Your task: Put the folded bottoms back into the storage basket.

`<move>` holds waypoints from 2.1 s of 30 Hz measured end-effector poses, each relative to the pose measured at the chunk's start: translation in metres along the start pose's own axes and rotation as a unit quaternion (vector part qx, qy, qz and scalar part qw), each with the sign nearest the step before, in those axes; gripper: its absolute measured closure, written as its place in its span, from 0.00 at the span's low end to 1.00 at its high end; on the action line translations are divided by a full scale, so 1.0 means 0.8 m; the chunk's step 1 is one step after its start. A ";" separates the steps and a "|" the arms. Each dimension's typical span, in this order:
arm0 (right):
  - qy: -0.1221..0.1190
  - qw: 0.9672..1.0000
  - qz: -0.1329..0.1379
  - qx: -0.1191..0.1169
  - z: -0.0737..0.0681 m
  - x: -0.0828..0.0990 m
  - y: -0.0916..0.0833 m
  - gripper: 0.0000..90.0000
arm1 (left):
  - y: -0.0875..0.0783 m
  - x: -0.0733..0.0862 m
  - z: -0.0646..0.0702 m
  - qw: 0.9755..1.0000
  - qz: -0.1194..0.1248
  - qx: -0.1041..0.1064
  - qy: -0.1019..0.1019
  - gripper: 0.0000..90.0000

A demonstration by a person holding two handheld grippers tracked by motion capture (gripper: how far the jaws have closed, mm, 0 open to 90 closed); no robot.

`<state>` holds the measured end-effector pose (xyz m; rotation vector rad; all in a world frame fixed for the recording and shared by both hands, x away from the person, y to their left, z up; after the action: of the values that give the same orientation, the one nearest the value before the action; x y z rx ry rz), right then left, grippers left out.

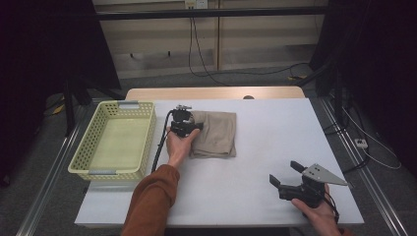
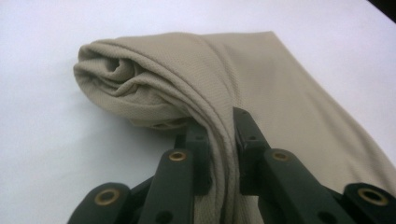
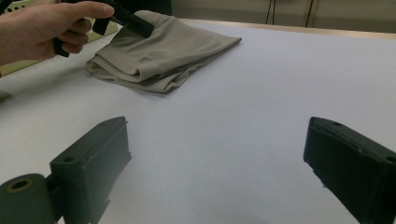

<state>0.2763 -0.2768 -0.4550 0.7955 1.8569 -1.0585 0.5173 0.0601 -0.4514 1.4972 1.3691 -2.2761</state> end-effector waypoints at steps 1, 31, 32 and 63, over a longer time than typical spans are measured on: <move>0.000 1.000 0.000 0.000 0.000 0.000 0.000 0.07 | -0.002 -0.002 0.001 1.000 0.005 0.001 0.003 0.88; 0.007 1.000 0.002 0.003 0.001 -0.001 -0.001 0.05 | -0.050 -0.045 0.039 0.993 0.097 0.026 0.066 0.89; 0.007 1.000 0.002 0.003 0.001 -0.001 -0.001 0.05 | -0.055 -0.049 0.040 0.992 0.103 0.026 0.070 0.89; 0.003 1.000 0.000 0.002 0.001 0.000 0.000 0.05 | -0.132 -0.066 0.053 0.980 0.164 0.019 0.112 0.89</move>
<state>0.2765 -0.2774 -0.4549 0.8022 1.8590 -1.0613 0.4615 0.0725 -0.3396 1.8803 1.0302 -1.9917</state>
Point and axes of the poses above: each handheld gripper's, and its own axes: y roughly forward along the jaws, x roughly out of its underside, z roughly to its right, the point moved 2 cm from there along y, roughly forward along the jaws, and after that the axes turned 12 degrees about y, right-handed, at the moved point
